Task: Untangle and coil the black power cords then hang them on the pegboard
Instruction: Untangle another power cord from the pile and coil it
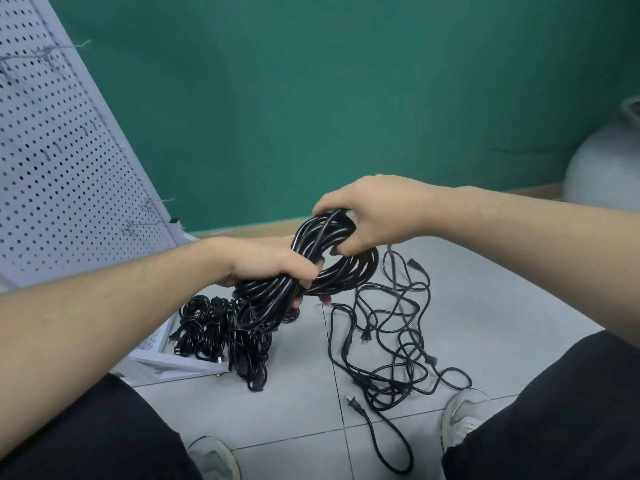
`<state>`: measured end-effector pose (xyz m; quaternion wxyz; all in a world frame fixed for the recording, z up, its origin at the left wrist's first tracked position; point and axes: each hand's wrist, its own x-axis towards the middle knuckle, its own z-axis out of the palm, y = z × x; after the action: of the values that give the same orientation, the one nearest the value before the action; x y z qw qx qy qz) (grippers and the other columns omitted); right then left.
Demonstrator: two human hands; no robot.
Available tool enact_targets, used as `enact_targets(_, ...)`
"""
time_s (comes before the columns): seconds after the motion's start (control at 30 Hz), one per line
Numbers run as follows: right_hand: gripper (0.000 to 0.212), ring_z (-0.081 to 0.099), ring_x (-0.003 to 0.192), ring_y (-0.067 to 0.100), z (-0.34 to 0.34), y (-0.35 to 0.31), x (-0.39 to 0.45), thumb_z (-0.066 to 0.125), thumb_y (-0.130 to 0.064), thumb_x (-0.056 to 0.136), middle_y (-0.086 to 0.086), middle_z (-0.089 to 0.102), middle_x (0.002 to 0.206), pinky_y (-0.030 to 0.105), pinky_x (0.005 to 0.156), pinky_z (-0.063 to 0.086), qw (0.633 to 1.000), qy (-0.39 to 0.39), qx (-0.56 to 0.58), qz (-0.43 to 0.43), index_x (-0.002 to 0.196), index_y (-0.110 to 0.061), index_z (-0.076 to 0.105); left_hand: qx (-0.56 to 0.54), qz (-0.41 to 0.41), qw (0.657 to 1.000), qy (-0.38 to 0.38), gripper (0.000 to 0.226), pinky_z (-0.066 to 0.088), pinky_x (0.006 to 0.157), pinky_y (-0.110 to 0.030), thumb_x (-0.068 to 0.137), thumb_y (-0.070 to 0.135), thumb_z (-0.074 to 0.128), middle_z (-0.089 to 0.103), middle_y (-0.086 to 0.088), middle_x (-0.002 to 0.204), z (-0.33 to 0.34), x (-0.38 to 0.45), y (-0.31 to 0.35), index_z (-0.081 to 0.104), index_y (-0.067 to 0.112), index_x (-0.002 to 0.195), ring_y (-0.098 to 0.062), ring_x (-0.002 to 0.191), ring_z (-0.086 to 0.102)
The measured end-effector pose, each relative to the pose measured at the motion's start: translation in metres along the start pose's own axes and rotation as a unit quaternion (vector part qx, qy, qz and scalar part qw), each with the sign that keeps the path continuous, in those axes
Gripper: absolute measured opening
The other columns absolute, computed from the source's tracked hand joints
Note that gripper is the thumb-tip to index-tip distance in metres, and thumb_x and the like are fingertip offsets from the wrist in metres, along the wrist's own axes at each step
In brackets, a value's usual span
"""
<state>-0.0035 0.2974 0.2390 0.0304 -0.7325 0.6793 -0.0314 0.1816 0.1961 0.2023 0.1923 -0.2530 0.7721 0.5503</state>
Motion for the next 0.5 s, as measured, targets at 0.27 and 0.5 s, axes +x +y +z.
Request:
enact_targets(0.27, 0.021, 0.061, 0.077, 0.019, 0.000, 0.011, -0.003, 0.059, -0.037, 0.091, -0.009, 0.072, 0.087, 0.032, 0.071, 0.051, 0.997, 0.073, 0.018, -0.023, 0.107, -0.035, 0.072, 0.033, -0.021, 0.996, 0.075, 0.047, 0.055, 0.073, -0.038, 0.075, 0.029, 0.061, 0.077, -0.006, 0.095, 0.002, -0.006, 0.017, 0.061, 0.023, 0.122, -0.025, 0.078, 0.069)
enact_targets(0.5, 0.030, 0.064, 0.083, 0.028, 0.001, 0.000, -0.003, 0.055, -0.044, 0.093, -0.002, 0.071, 0.090, 0.033, 0.072, 0.050, 0.995, 0.058, -0.058, -0.059, 0.117, -0.031, 0.065, 0.145, -0.042, 0.982, 0.114, 0.025, 0.048, 0.061, -0.033, 0.064, 0.032, 0.064, 0.066, -0.007, 0.071, 0.006, -0.010, 0.016, 0.059, 0.012, 0.079, -0.025, 0.063, 0.060)
